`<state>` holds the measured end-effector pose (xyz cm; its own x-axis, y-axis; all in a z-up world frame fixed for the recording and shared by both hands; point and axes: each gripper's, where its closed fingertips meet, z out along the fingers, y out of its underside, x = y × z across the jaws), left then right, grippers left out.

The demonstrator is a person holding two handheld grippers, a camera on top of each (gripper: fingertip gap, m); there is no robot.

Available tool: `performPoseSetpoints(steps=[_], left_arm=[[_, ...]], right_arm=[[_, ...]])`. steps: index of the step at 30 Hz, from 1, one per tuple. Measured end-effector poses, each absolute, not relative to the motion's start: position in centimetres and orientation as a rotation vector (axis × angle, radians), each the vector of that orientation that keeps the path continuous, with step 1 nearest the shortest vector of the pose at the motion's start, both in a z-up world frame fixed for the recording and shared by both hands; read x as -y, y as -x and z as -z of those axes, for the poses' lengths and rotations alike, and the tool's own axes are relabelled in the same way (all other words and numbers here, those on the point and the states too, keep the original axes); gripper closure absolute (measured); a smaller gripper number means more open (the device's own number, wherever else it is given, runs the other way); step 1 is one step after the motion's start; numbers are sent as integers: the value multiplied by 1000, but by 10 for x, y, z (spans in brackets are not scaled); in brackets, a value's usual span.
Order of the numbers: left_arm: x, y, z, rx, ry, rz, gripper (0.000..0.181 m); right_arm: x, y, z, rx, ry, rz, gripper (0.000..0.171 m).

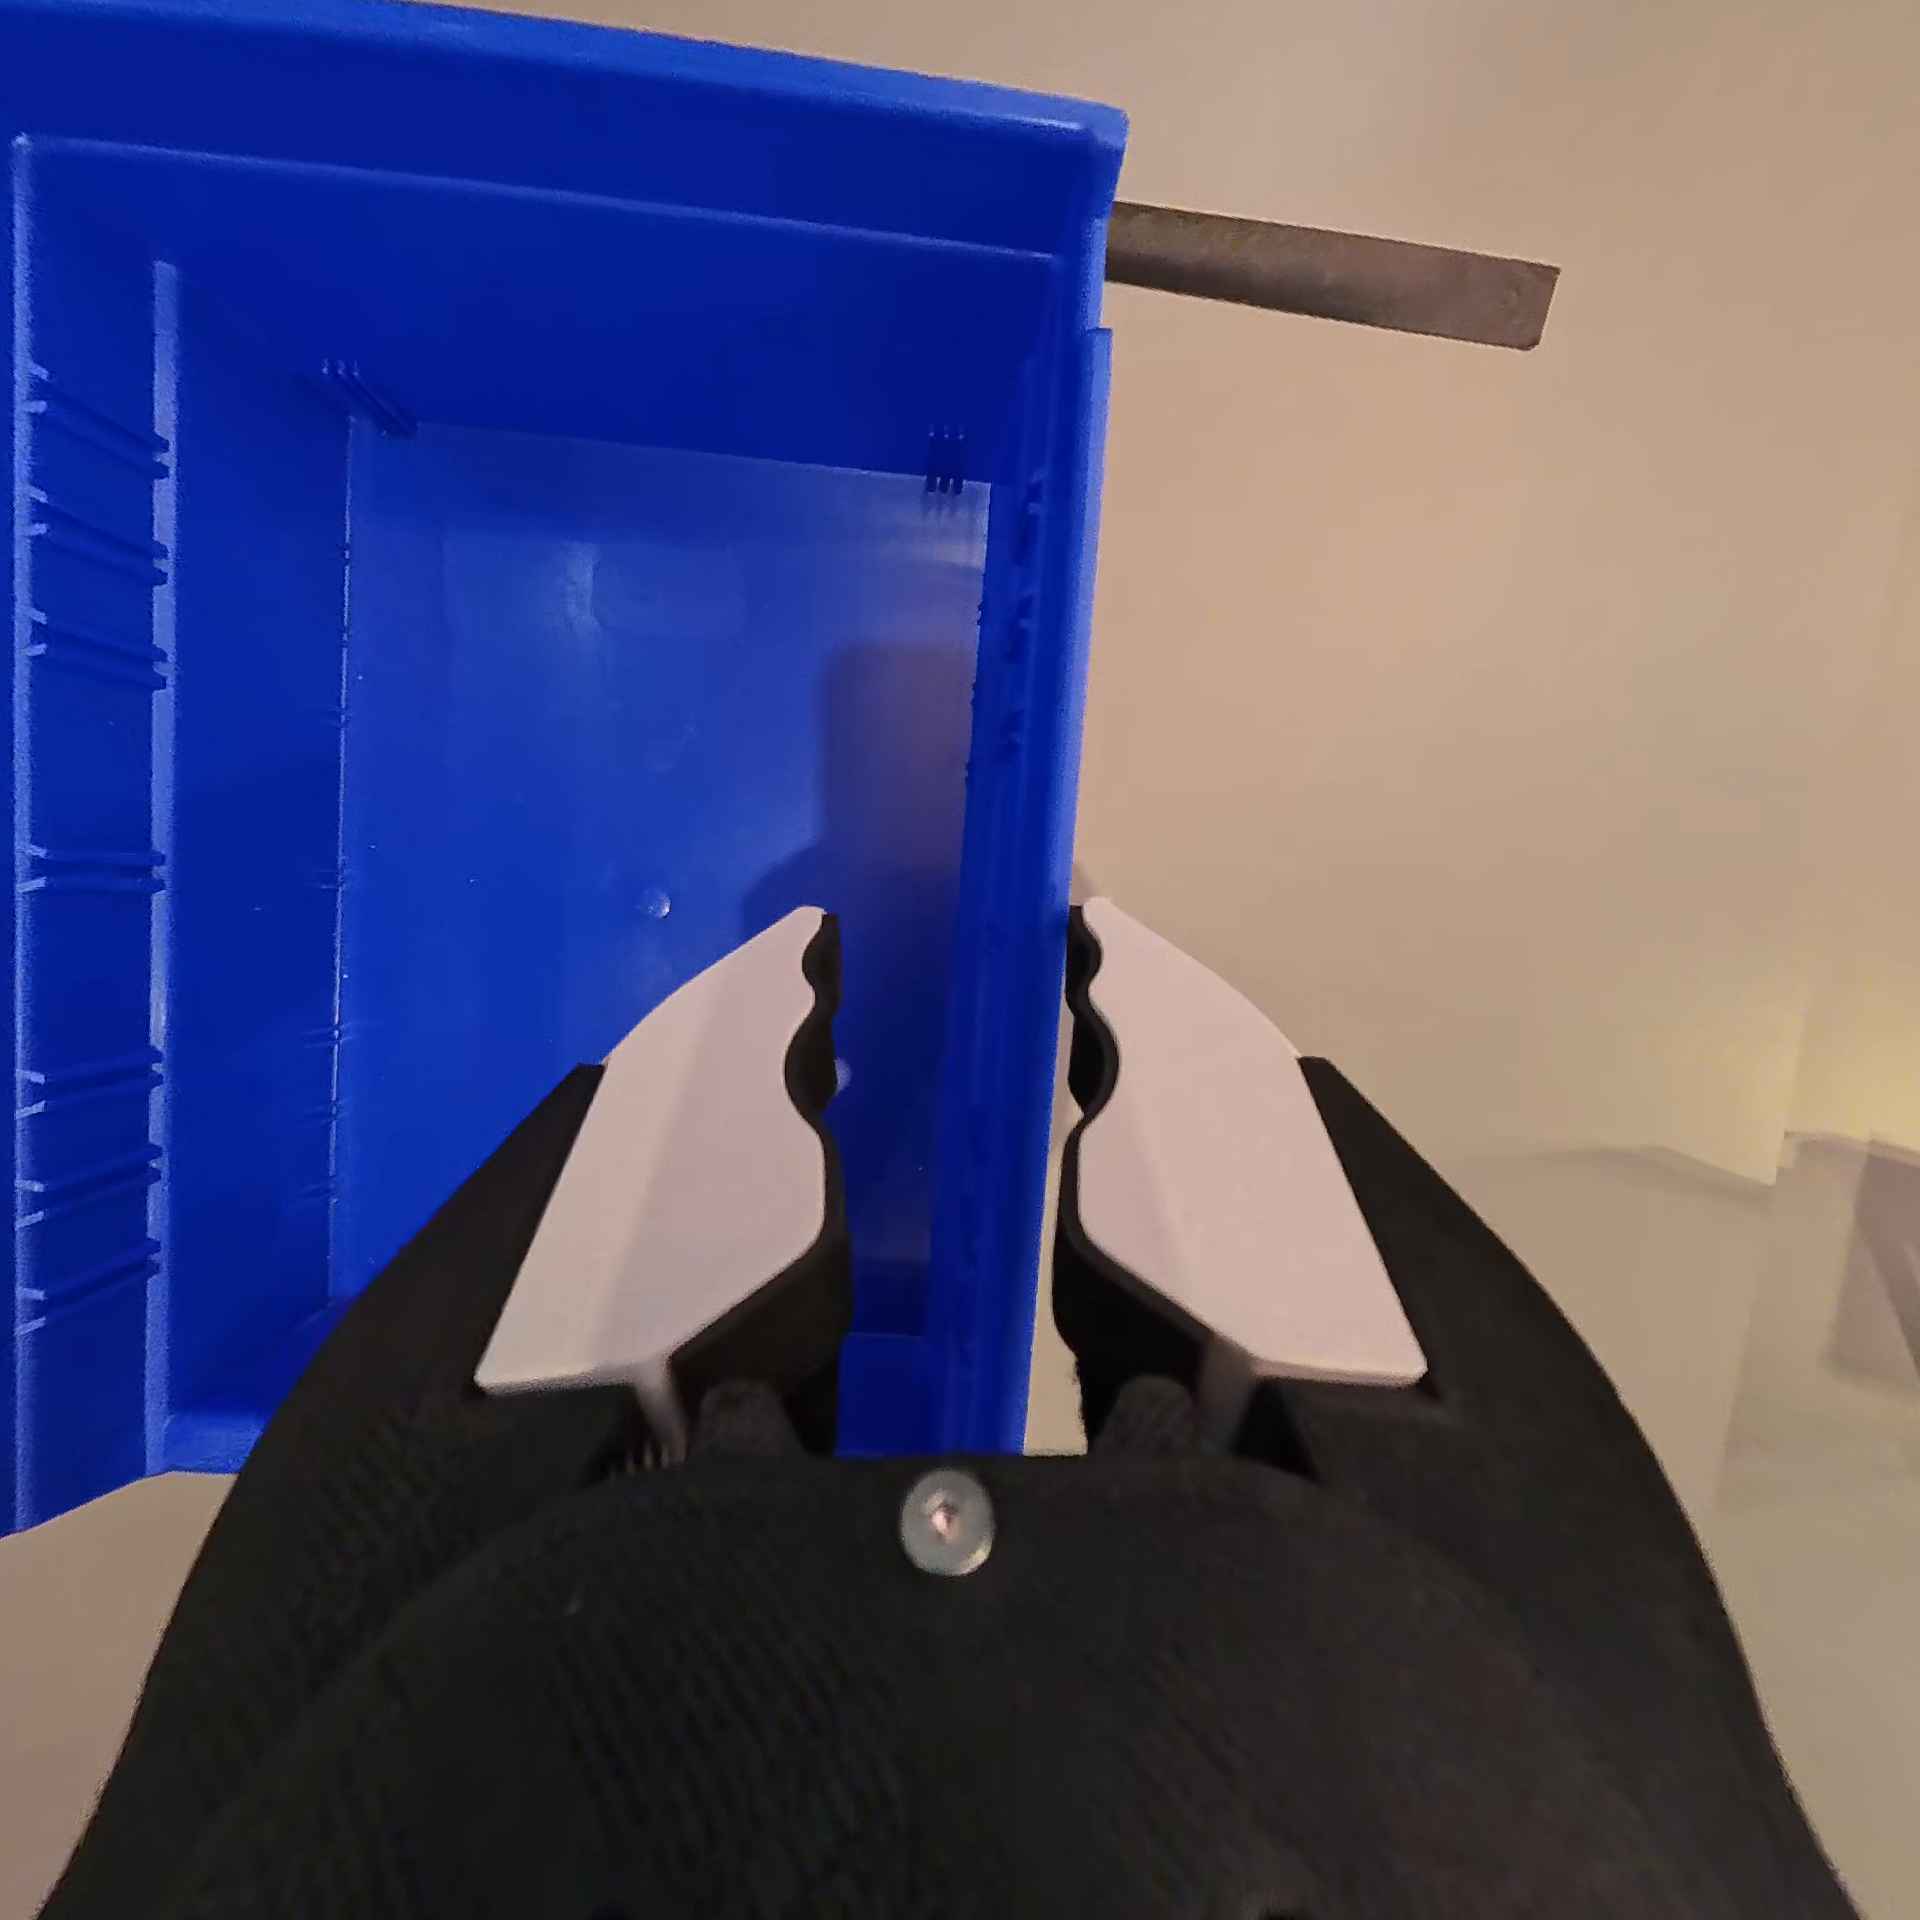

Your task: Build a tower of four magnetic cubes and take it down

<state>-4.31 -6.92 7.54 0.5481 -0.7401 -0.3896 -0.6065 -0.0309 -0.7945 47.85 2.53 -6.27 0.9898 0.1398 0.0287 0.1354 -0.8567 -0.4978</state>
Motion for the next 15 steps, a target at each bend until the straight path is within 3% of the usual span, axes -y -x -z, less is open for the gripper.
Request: performPoseSetpoints(steps=[6, 11, 15], left_arm=[[40, -77, 1, -1056, 1930, 495, 132], [17, -101, 81, -1020, 2156, 420, 132], [11, -103, 115, -1065, 2217, 296, 132]], right_arm=[[-24, -478, 62, 195, 2606, -38, 127], [-22, -479, 62, 192, 2606, -63, 127], [-22, -479, 65, 191, 2619, -74, 127]])
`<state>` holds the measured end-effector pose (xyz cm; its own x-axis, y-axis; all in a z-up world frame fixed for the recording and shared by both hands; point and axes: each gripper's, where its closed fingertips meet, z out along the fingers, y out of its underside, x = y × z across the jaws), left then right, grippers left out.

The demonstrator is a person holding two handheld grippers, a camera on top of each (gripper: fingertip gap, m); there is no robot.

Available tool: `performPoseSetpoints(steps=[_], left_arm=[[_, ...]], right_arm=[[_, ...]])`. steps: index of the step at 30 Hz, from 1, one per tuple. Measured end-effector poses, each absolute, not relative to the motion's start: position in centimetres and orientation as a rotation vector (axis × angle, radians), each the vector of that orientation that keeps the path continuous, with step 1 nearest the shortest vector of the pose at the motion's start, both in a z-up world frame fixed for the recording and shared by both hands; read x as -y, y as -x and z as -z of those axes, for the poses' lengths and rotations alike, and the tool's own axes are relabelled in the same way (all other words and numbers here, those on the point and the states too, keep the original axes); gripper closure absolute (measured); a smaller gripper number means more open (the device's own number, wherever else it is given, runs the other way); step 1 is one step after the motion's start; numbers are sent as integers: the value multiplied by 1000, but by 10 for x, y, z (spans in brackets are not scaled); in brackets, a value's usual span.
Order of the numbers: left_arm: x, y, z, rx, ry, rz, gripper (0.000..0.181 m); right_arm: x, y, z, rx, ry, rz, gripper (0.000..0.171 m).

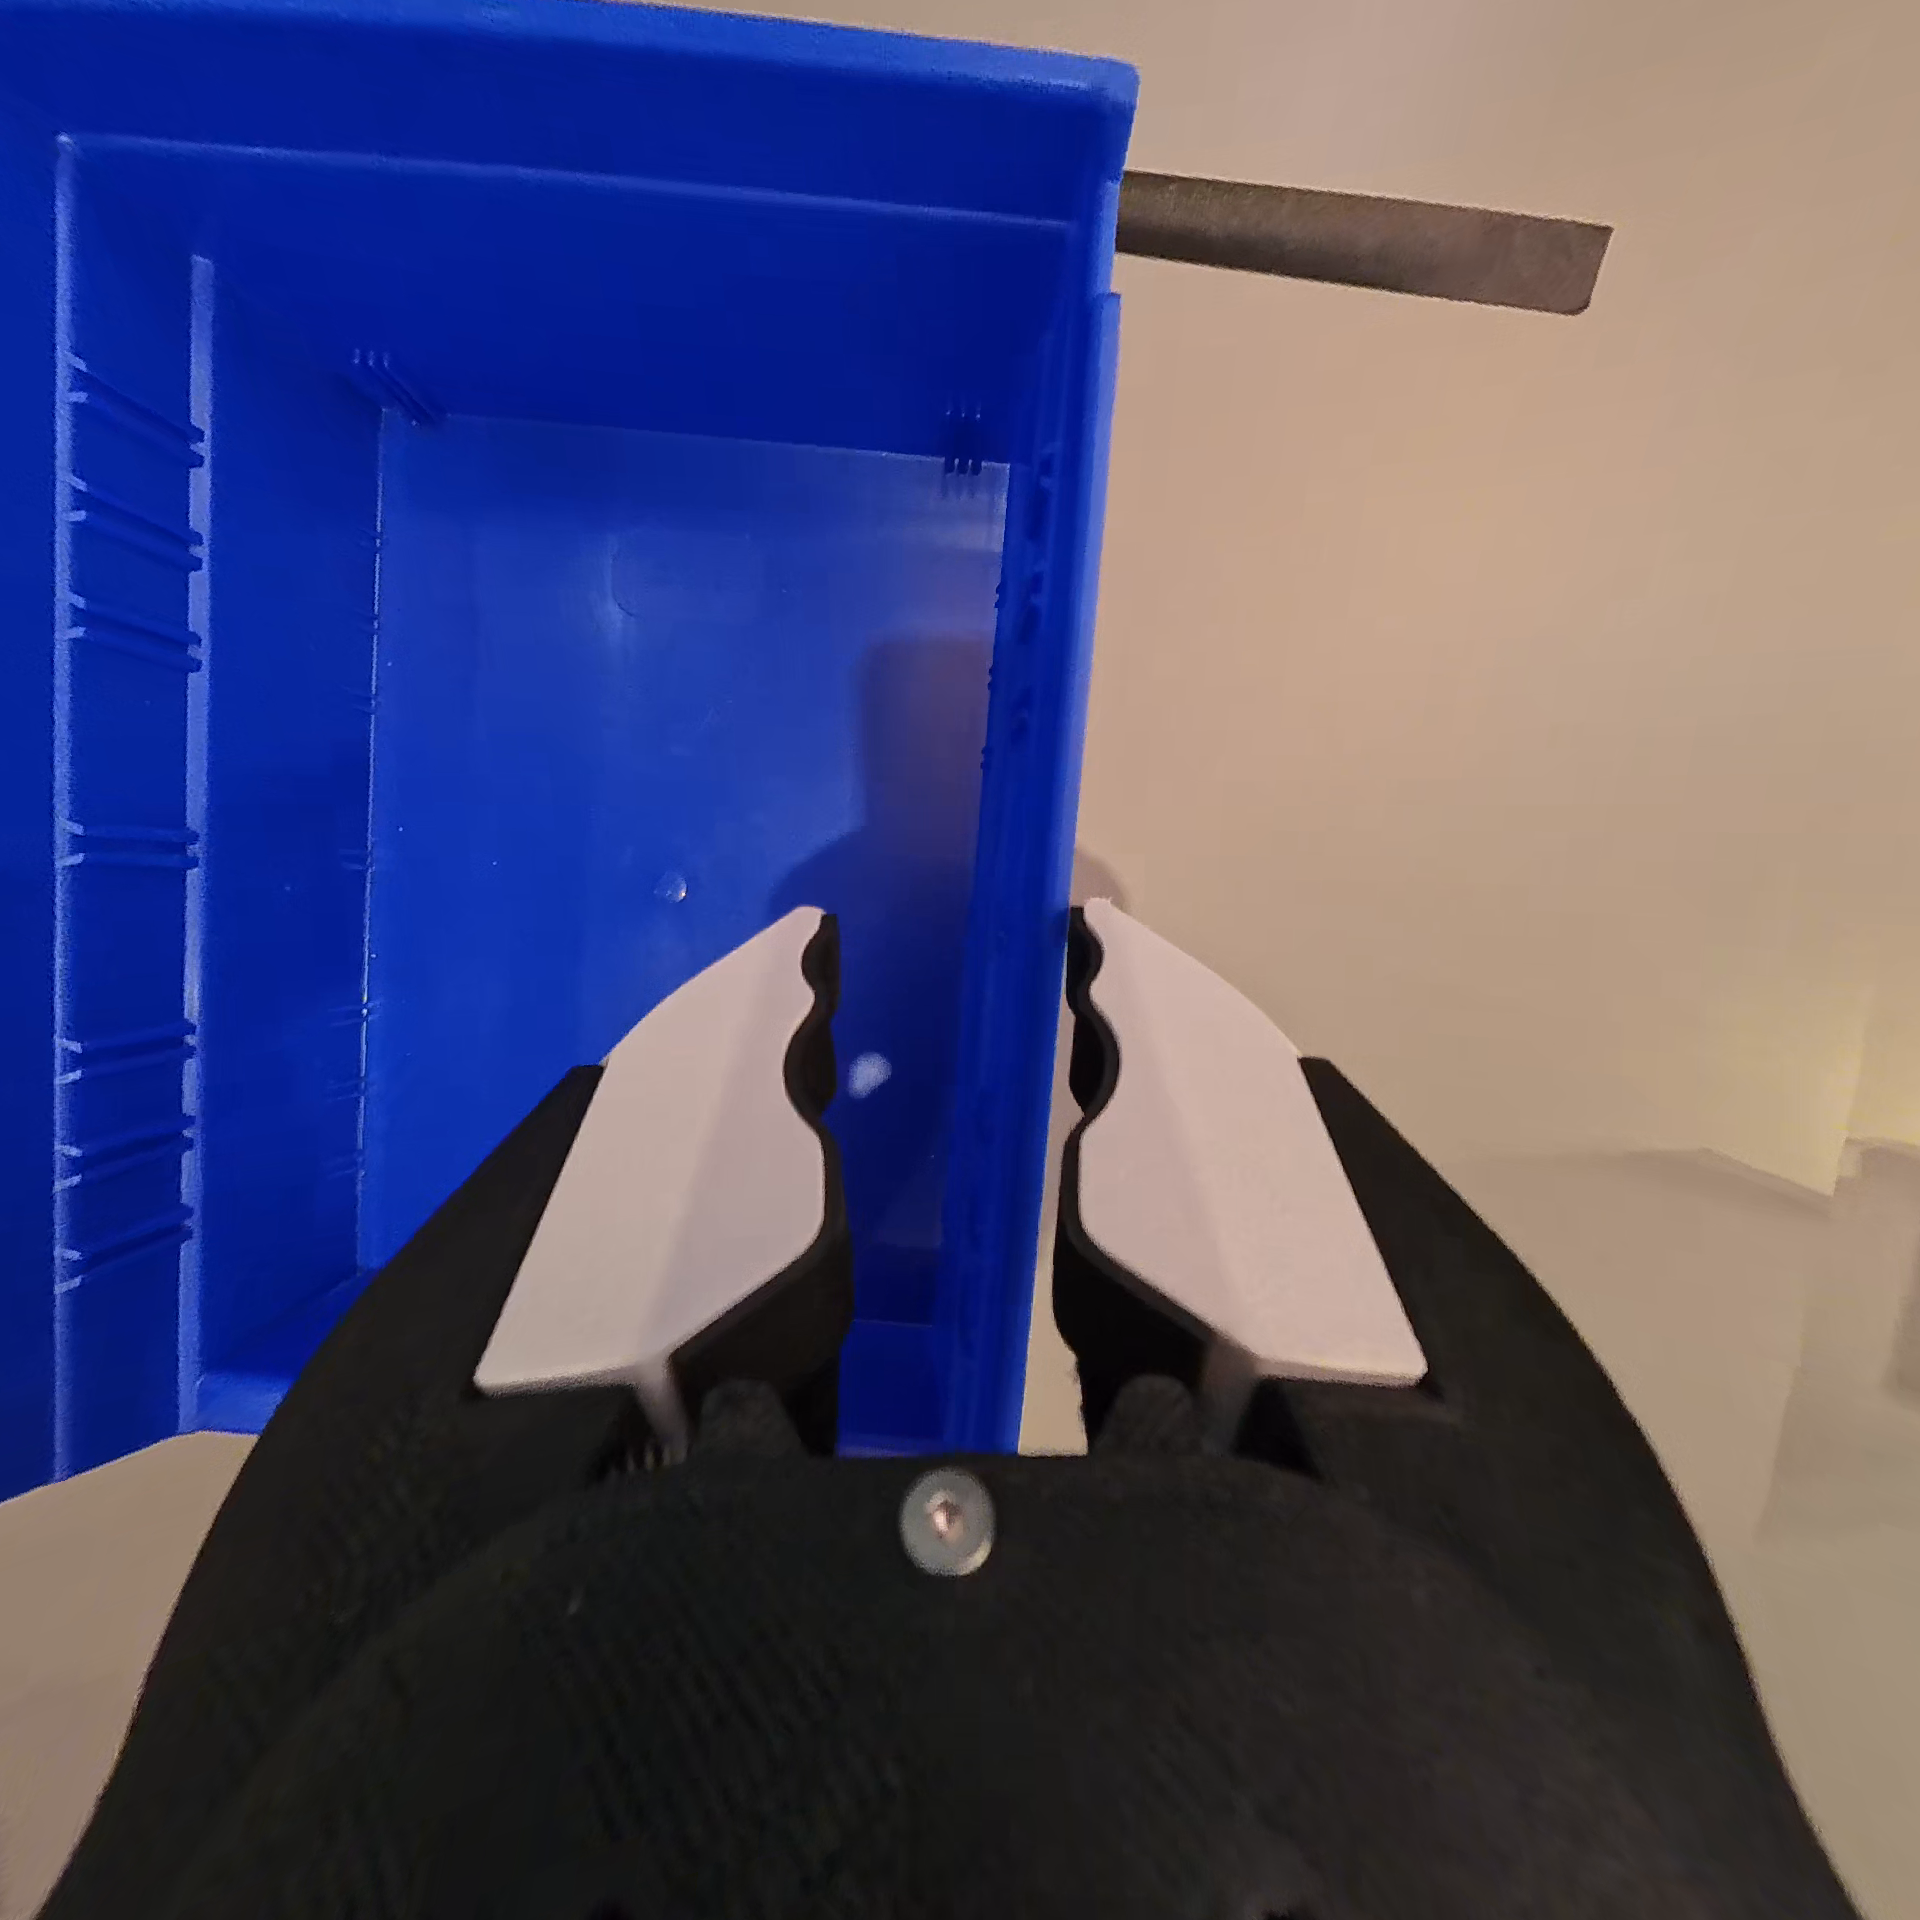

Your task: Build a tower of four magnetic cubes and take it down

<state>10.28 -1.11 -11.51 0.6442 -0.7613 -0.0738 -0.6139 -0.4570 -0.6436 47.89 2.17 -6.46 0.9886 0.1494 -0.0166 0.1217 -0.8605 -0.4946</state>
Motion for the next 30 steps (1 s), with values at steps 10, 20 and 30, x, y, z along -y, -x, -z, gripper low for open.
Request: performPoseSetpoints(steps=[10, 20, 30], left_arm=[[13, -100, 143, -1147, 2333, 218, 132], [23, -102, 151, -1531, 2257, 198, 132], [25, -96, 93, -1352, 2199, 286, 120]], right_arm=[[-20, -480, 69, 189, 2639, -83, 127], [-19, -480, 68, 190, 2640, -84, 127], [-19, -481, 73, 189, 2653, -102, 127]])
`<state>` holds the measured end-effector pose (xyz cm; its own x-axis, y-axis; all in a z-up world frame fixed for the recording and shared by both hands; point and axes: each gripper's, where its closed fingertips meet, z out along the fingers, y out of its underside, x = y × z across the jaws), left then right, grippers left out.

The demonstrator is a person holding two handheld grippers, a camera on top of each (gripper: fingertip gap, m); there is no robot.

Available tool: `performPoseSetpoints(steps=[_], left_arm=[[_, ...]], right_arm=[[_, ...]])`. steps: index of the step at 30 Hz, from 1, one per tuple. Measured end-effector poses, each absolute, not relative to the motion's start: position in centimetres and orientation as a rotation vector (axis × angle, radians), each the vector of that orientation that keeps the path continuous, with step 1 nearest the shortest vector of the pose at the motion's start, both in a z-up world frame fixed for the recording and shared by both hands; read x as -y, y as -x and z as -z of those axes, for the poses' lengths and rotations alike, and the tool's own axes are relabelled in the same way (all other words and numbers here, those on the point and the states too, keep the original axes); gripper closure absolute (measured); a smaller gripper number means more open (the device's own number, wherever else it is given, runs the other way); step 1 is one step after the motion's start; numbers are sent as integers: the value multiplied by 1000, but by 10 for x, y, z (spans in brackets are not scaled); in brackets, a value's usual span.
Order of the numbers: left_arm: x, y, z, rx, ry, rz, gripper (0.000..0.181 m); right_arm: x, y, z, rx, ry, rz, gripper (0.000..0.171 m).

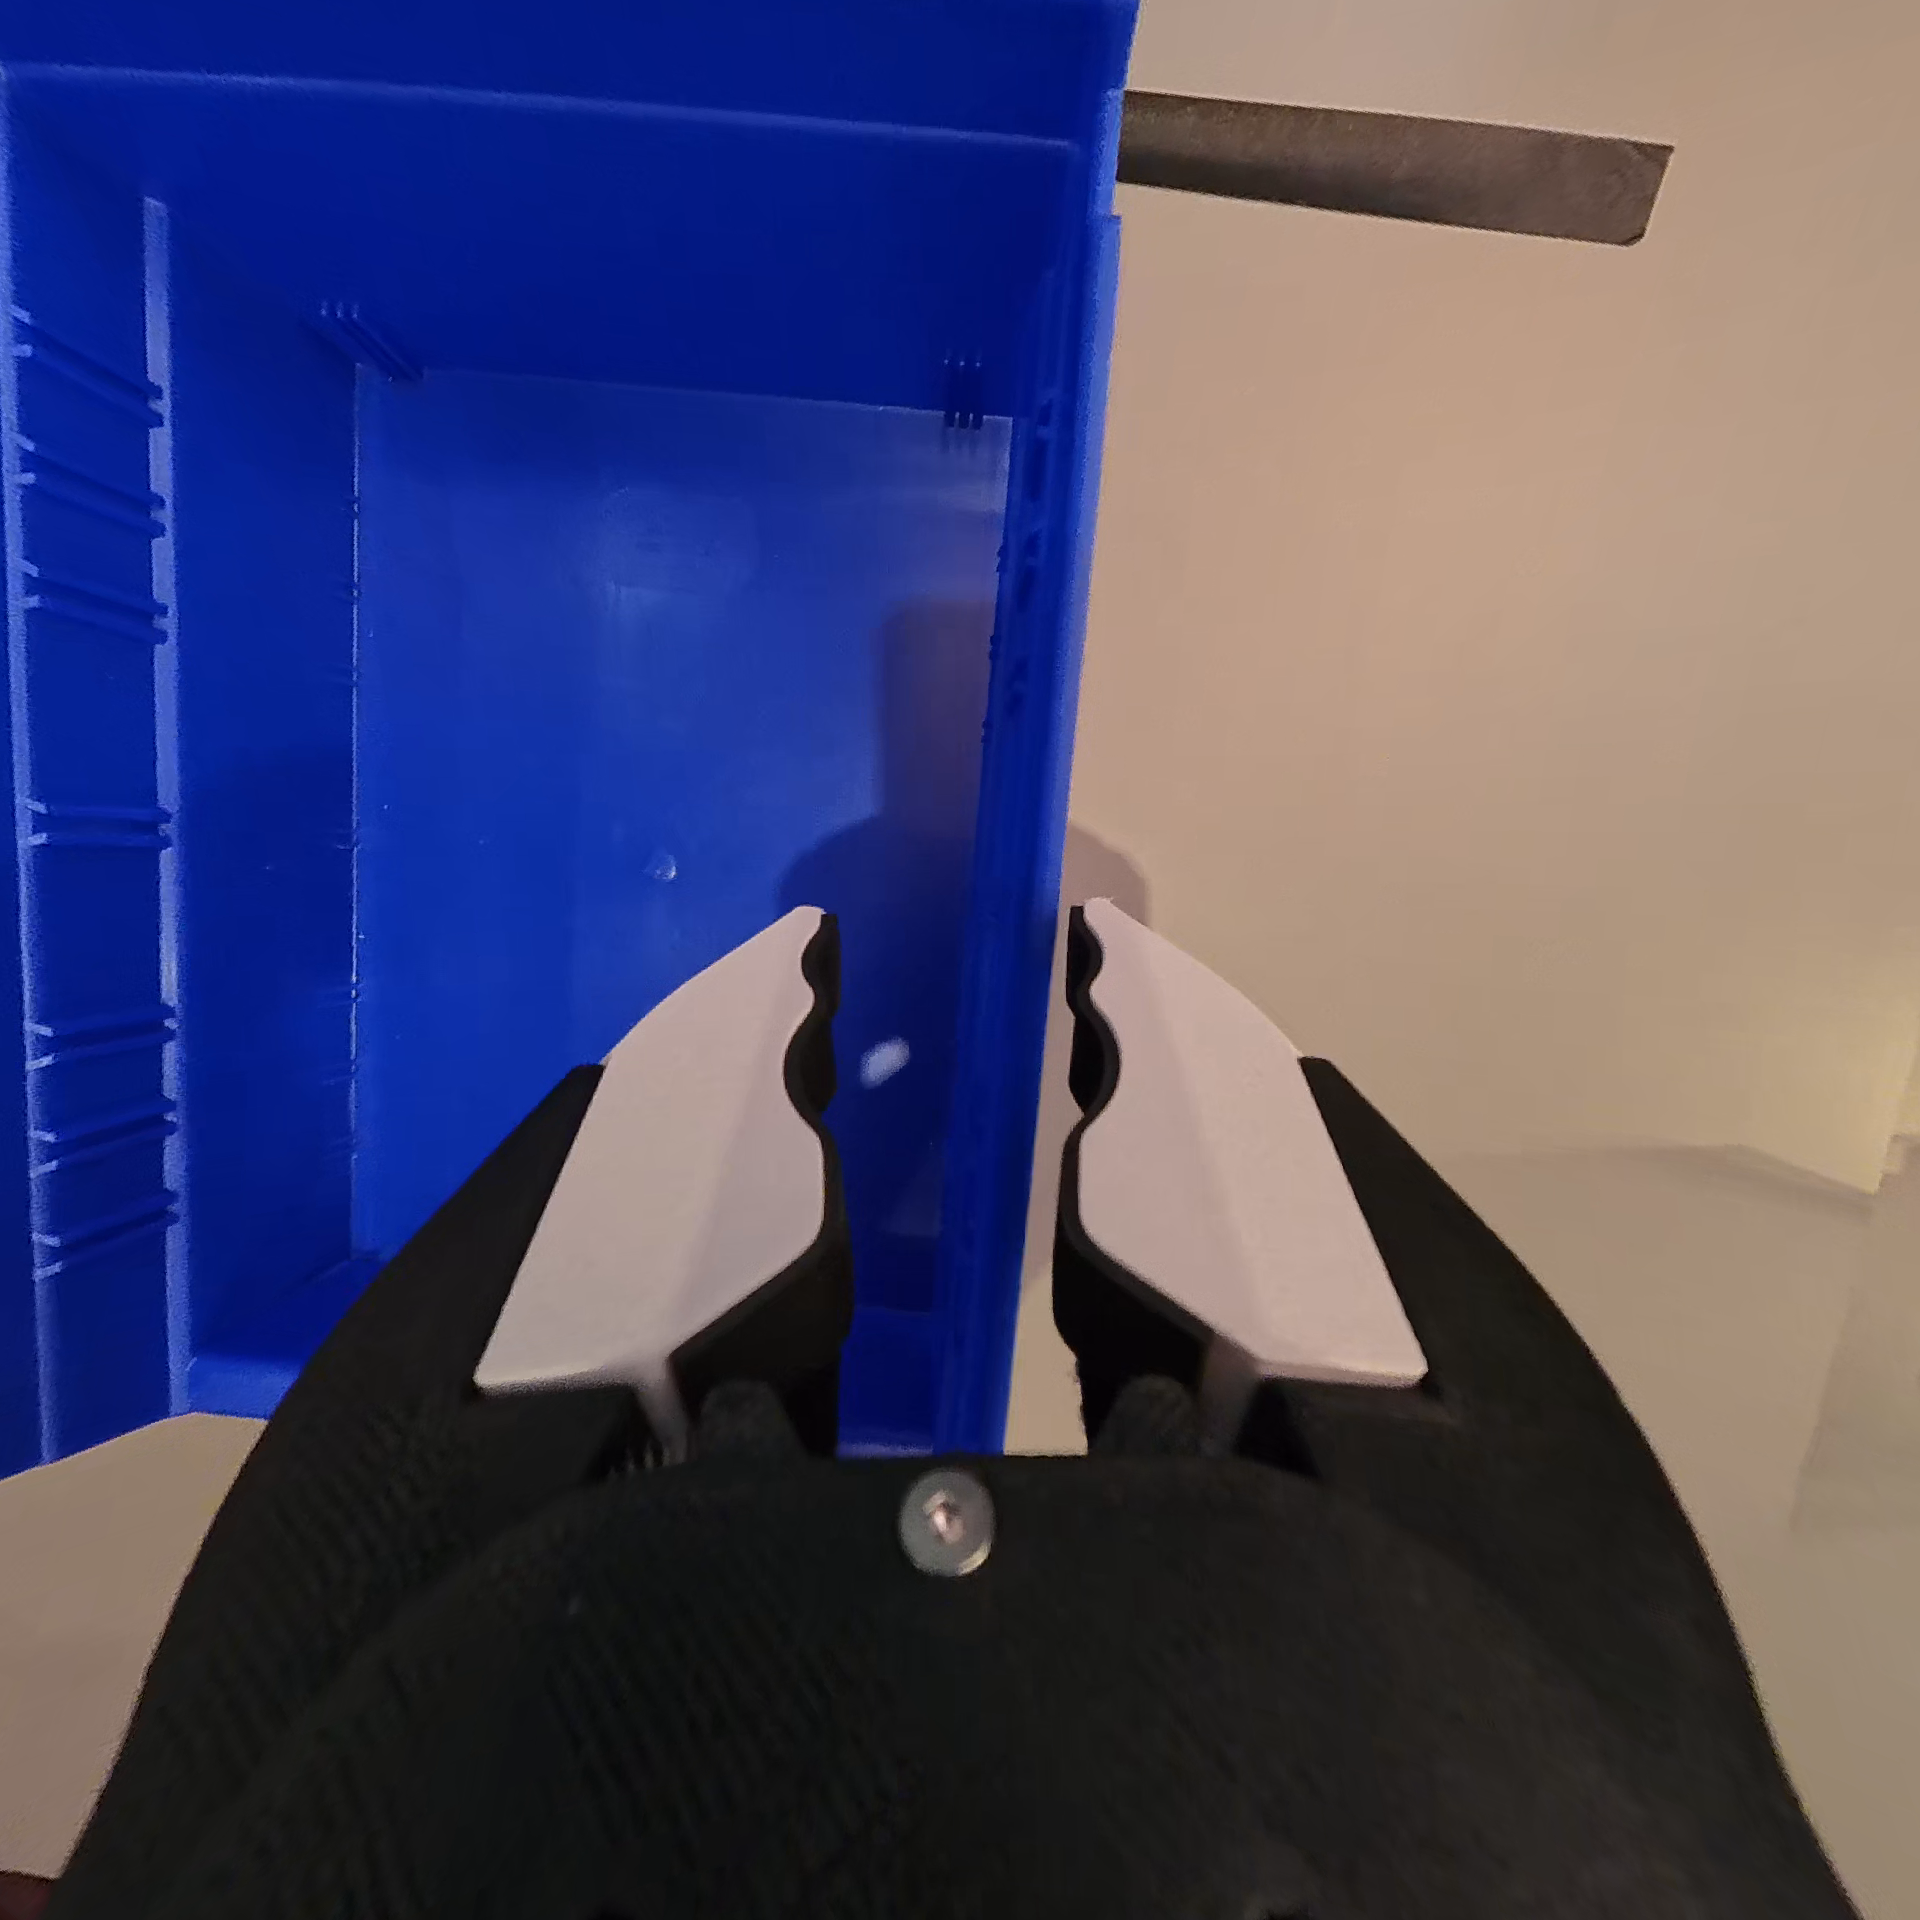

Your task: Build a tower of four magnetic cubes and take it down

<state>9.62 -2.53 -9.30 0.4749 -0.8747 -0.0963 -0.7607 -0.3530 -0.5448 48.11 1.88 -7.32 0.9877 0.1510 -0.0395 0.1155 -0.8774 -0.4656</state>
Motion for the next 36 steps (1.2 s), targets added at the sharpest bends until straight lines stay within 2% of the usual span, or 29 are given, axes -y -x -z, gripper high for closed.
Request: performPoseSetpoints(steps=[3, 7, 8, 10, 13, 15, 16, 17, 18, 27, 36], left_arm=[[34, -43, 22, -1243, 2124, 133, 118], [55, 81, -26, -1005, 2174, -83, 139], [58, 117, -26, -930, 2215, -165, 142], [69, 175, -8, -848, 2349, -269, 137], [92, 220, 35, -752, 2619, -200, 132], [105, 225, 61, -642, 2798, -40, 136], [110, 221, 71, -597, 2862, 74, 146], [112, 219, 80, -573, 2908, 150, 147], [111, 222, 87, -564, 2943, 160, 141], [97, 247, 113, -628, 2987, -32, 125], [105, 261, 135, -684, 3127, -263, 134]], right_arm=[[-18, -484, 74, 187, 2657, -103, 127], [-18, -486, 72, 175, 2643, -114, 127], [-18, -486, 72, 171, 2646, -115, 127], [-17, -488, 74, 167, 2653, -117, 127], [-15, -490, 77, 162, 2668, -112, 127], [-13, -491, 79, 158, 2676, -108, 127], [-13, -492, 79, 155, 2680, -108, 127], [-12, -493, 80, 152, 2684, -106, 127], [-12, -493, 81, 151, 2690, -105, 127], [-9, -487, 88, 196, 2733, -114, 127], [-6, -488, 89, 198, 2739, -139, 127]])
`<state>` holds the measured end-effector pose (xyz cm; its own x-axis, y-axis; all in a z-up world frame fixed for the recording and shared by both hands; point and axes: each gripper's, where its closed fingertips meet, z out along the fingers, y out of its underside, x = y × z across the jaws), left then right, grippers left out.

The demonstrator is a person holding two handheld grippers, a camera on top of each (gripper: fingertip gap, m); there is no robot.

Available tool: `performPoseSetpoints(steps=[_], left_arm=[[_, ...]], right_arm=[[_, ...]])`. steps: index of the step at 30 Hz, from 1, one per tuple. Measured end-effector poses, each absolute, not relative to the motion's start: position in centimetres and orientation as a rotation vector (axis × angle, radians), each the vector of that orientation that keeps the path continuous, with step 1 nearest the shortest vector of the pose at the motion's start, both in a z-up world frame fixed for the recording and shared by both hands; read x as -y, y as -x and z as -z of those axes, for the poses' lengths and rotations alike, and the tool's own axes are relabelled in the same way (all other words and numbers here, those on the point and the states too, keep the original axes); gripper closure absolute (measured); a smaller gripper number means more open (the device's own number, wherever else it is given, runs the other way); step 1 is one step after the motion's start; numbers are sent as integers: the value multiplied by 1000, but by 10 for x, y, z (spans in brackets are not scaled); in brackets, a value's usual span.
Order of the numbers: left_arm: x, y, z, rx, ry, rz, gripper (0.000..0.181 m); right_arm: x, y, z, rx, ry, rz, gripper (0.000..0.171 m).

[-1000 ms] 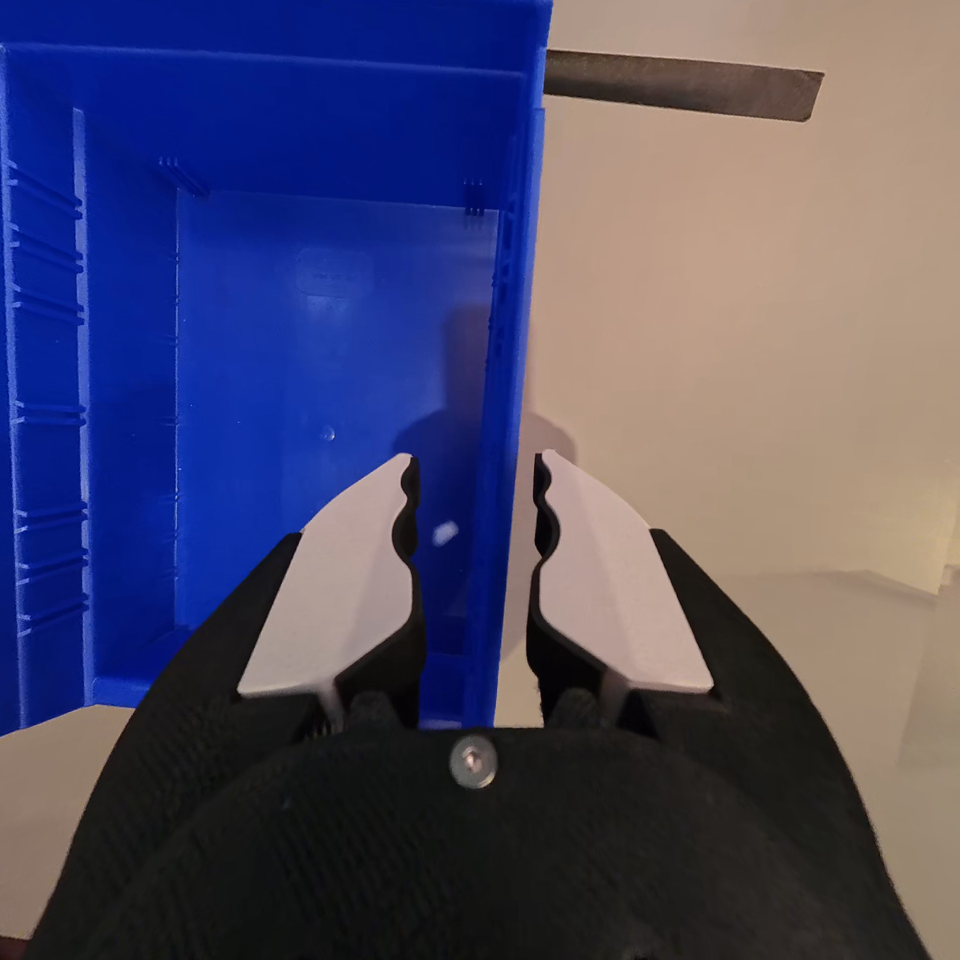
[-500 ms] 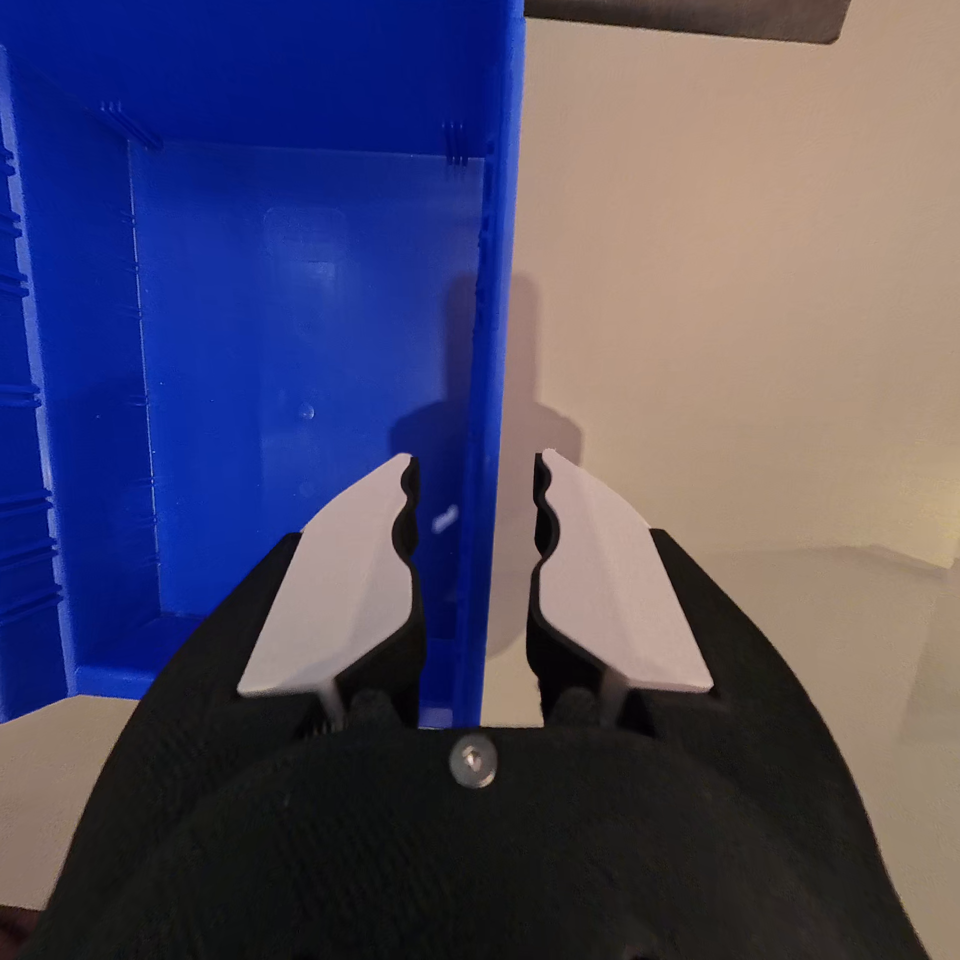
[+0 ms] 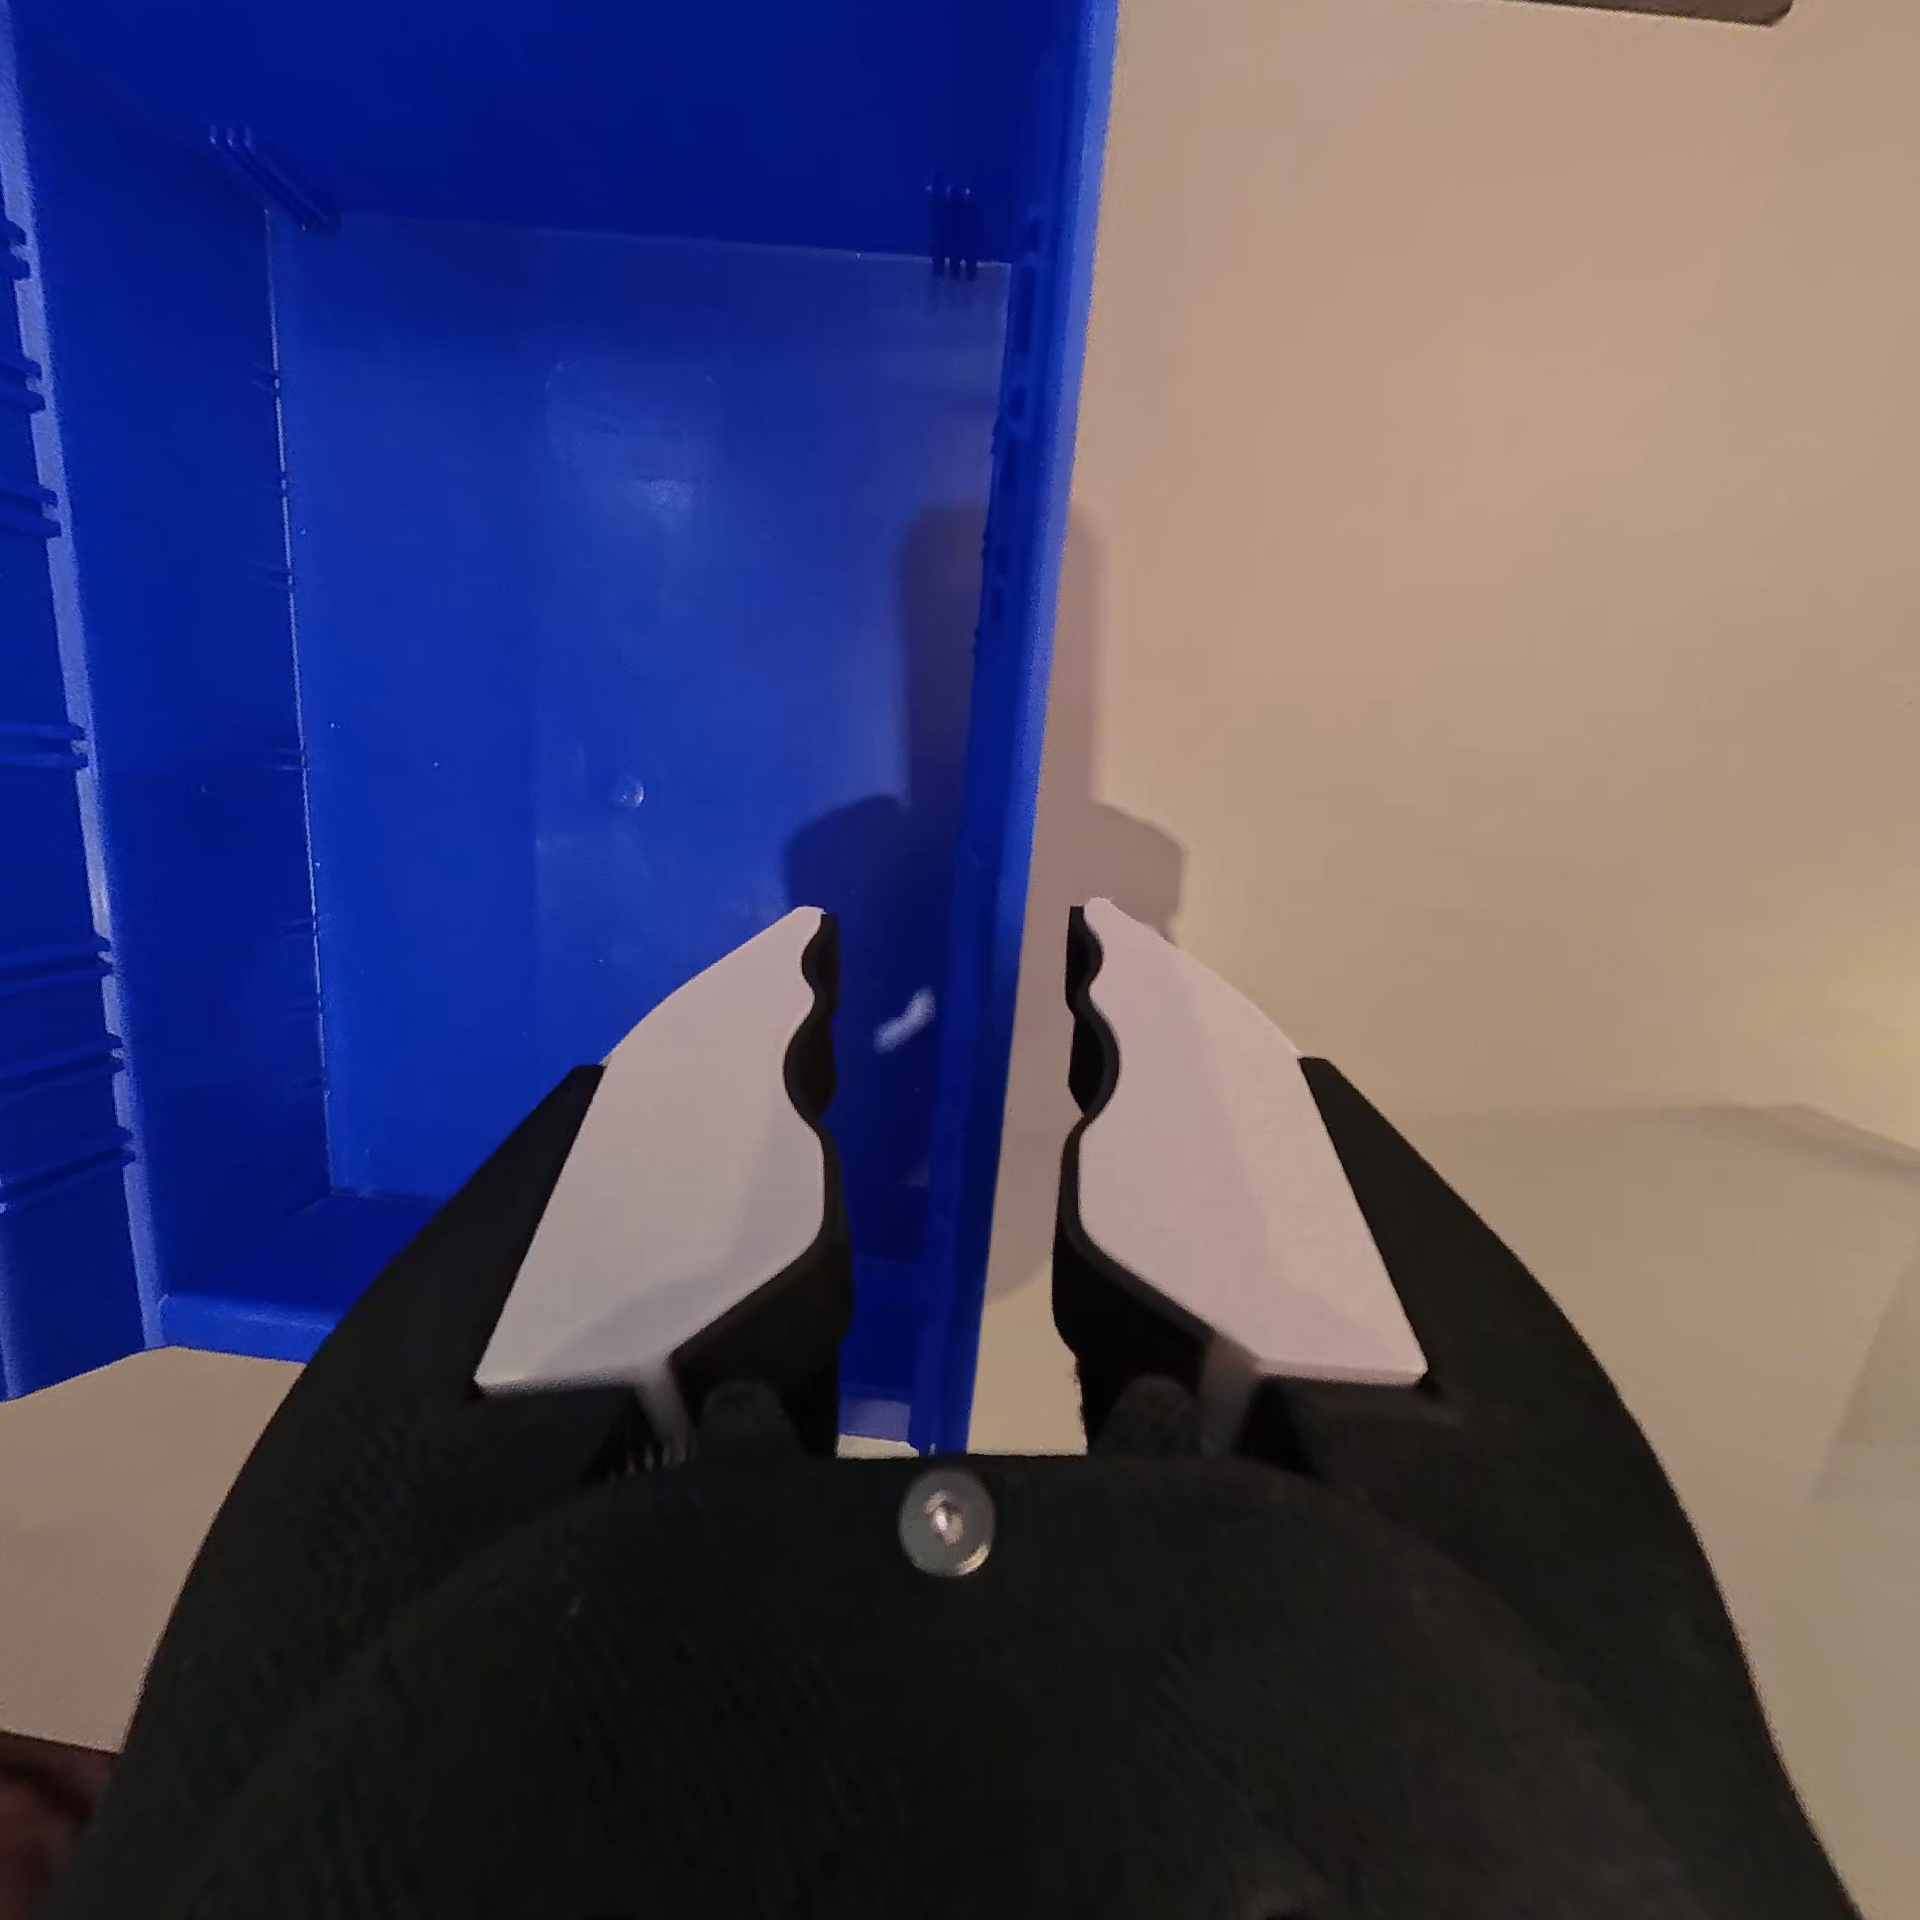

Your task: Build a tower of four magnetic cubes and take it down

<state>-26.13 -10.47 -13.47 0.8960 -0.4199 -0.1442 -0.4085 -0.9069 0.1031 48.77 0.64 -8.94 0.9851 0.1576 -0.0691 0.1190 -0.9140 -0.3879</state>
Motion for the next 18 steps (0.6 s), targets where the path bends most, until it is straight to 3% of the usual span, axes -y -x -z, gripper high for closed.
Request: performPoseSetpoints(steps=[9, 15, 18], left_arm=[[90, 265, 111, 745, -3102, 358, 135], [67, 218, 15, 947, -3525, 366, 135], [60, 145, -33, 1245, -3686, 111, 135]], right_arm=[[-4, -488, 93, 208, 2758, -151, 127], [-2, -488, 97, 217, 2781, -143, 127], [-2, -487, 98, 222, 2788, -143, 127]])
